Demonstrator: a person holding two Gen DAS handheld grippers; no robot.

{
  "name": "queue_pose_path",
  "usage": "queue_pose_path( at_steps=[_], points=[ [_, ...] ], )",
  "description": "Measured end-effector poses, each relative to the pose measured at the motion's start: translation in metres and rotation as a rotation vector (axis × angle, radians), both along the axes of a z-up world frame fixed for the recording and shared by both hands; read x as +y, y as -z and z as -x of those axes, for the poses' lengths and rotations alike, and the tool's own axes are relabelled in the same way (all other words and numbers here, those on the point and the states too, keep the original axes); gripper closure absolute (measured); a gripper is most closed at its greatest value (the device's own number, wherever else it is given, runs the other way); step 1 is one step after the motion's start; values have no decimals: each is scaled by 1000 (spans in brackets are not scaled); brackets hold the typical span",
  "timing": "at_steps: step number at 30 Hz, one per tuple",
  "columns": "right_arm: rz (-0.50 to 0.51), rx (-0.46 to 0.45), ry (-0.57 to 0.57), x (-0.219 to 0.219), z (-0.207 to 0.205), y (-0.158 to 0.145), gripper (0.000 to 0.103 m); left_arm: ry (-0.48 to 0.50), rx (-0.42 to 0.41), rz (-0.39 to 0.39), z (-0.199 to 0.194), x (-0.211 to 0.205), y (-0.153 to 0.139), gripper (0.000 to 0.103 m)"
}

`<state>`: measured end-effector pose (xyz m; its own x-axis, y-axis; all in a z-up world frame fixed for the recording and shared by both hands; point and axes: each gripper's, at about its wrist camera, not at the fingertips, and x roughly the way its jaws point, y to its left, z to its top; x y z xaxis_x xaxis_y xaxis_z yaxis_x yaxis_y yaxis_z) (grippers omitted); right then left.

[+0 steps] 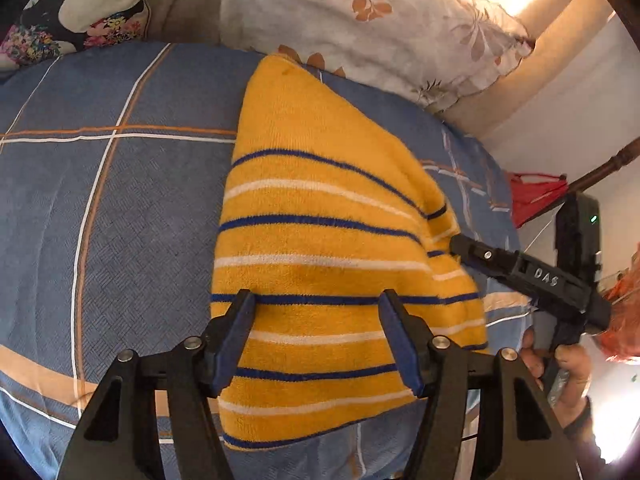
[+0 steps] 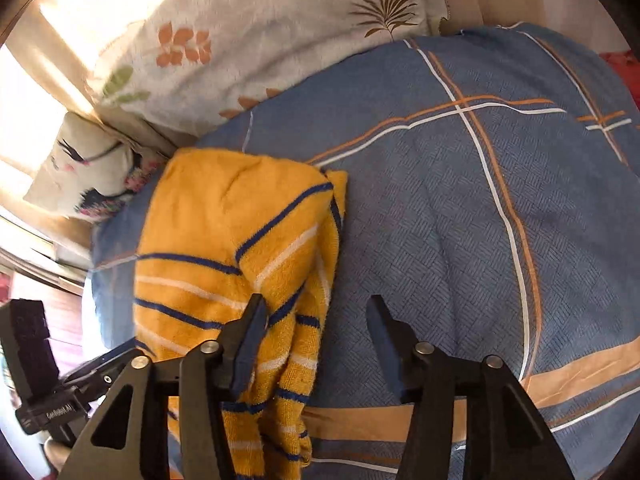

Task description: Fold small clothes

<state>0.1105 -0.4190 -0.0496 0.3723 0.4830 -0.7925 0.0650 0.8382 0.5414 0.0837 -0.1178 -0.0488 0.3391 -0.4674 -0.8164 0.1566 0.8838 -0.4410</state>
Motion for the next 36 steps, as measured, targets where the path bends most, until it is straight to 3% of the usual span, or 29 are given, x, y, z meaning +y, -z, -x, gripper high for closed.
queue_pose_path(
  at_steps=[3,7,9,12,15,16,18,21,23,26,28,30,32,36],
  points=[
    [-68,-9,-12,-2,-7,5,37,-83,-23,39,-8,27,-7,39],
    [-128,8,-24,4,-23,23,36,-164,46,155,-39,63,15,31],
    [-162,15,-31,8,-30,33,36,-145,74,182,-52,64,26,31],
    [-237,1,-33,12,-37,42,32,-36,87,223,-68,48,38,30],
    [-255,7,-30,23,-41,45,29,24,116,243,-80,19,51,15],
    [-259,12,-38,28,-43,44,32,33,128,235,-80,12,55,15],
    [-269,38,-68,39,-47,41,58,32,131,219,-79,7,55,17],
    [-225,-19,-111,53,-47,13,64,11,143,328,-75,24,42,37],
    [-236,-61,-125,60,-51,-5,65,5,124,344,-74,36,27,39],
    [-255,-108,-130,71,-69,-23,65,6,78,305,-85,47,6,39],
    [-229,-106,-103,78,-87,-21,55,-32,79,225,-99,55,1,38],
    [-145,-80,-71,83,-104,-11,48,-78,82,105,-114,62,7,38],
    [-1,-25,-35,86,-113,-1,48,-108,106,14,-119,69,15,38],
    [19,-64,-5,81,-93,-23,48,-124,118,56,-93,90,13,38]
  ],
)
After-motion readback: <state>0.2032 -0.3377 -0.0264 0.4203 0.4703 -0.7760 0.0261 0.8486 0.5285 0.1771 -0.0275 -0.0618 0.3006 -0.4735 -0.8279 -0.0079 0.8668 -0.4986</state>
